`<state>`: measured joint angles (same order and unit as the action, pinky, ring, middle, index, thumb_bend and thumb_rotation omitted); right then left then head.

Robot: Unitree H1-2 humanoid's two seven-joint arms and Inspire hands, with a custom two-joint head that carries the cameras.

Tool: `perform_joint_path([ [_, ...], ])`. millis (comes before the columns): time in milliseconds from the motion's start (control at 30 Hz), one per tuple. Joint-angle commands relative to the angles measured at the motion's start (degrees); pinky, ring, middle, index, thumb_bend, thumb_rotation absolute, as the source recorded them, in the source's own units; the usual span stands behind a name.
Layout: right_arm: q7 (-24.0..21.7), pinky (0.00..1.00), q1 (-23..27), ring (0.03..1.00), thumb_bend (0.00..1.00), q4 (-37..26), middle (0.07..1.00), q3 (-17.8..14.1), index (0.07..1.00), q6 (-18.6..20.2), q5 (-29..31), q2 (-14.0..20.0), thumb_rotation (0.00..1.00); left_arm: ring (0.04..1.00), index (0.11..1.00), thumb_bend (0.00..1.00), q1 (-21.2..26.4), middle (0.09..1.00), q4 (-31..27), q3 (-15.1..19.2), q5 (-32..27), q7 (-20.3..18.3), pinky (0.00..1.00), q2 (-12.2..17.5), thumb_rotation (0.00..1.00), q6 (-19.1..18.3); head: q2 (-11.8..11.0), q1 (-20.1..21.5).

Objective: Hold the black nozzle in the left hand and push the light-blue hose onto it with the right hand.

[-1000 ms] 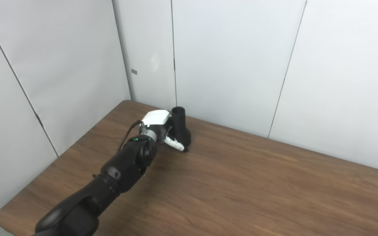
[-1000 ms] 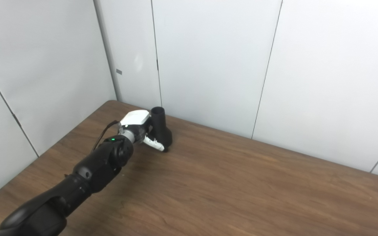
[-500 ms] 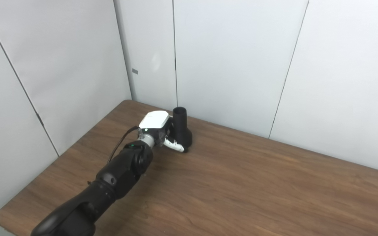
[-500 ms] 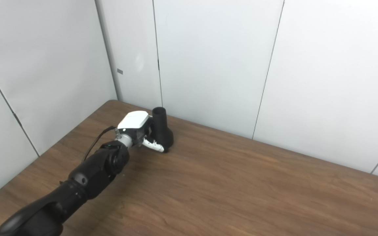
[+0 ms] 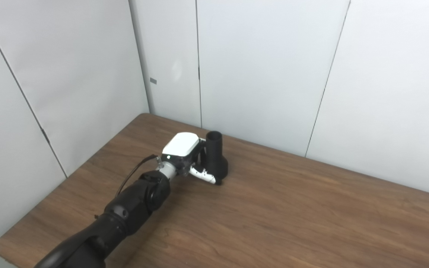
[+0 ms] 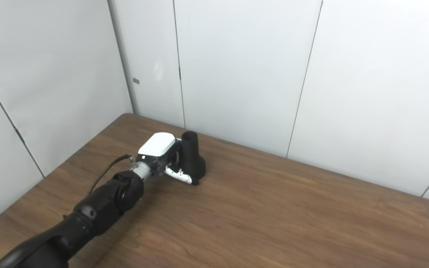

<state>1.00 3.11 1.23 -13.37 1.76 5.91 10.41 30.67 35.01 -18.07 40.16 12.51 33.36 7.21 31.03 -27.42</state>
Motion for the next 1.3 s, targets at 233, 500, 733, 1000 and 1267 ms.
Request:
perform_joint_path([
  [233, 0.25, 0.38, 0.03, 0.498, 0.88, -1.94, 0.544, 0.48, 0.513, 0.49, -0.31, -0.10, 0.59, 0.443, 0.486, 0.50, -0.06, 0.495, 0.38, -1.54, 1.41, 0.32, 0.40, 0.86, 0.00, 3.94, 0.76, 4.38],
  [500, 2.77, 0.56, -0.38, 0.648, 0.35, -13.69, 0.671, 0.69, 0.650, 8.55, 0.10, -3.55, 0.27, 0.422, 0.512, 0.50, -1.26, 0.473, -4.24, -0.47, 0.63, 0.68, 0.36, 1.69, 0.00, 7.71, 3.72, 17.48],
  [733, 1.78, 0.62, -3.75, 0.675, 0.24, -15.88, 0.689, -0.21, 0.690, 5.57, -0.02, -3.10, 0.00, 0.371, 0.528, 0.50, -5.76, 0.463, -14.04, 0.22, -0.47, -0.45, 0.27, -0.56, 0.00, 10.24, 2.77, 25.17],
  [1000, 1.72, 0.66, -6.69, 0.690, 0.29, -14.86, 0.708, -4.20, 0.702, 2.08, 1.56, -1.52, 0.00, 0.362, 0.529, 0.50, -8.77, 0.444, -26.41, -0.14, -0.48, -8.31, 0.25, -4.71, 0.00, 10.22, 4.06, 28.98],
  [1267, 4.28, 0.62, -6.49, 0.665, 0.32, -17.61, 0.687, -5.67, 0.680, 2.70, 0.14, -1.56, 0.00, 0.414, 0.498, 0.50, -10.14, 0.474, -31.39, -1.74, 3.41, -12.87, 0.33, -8.46, 0.00, 10.14, 6.47, 33.63],
])
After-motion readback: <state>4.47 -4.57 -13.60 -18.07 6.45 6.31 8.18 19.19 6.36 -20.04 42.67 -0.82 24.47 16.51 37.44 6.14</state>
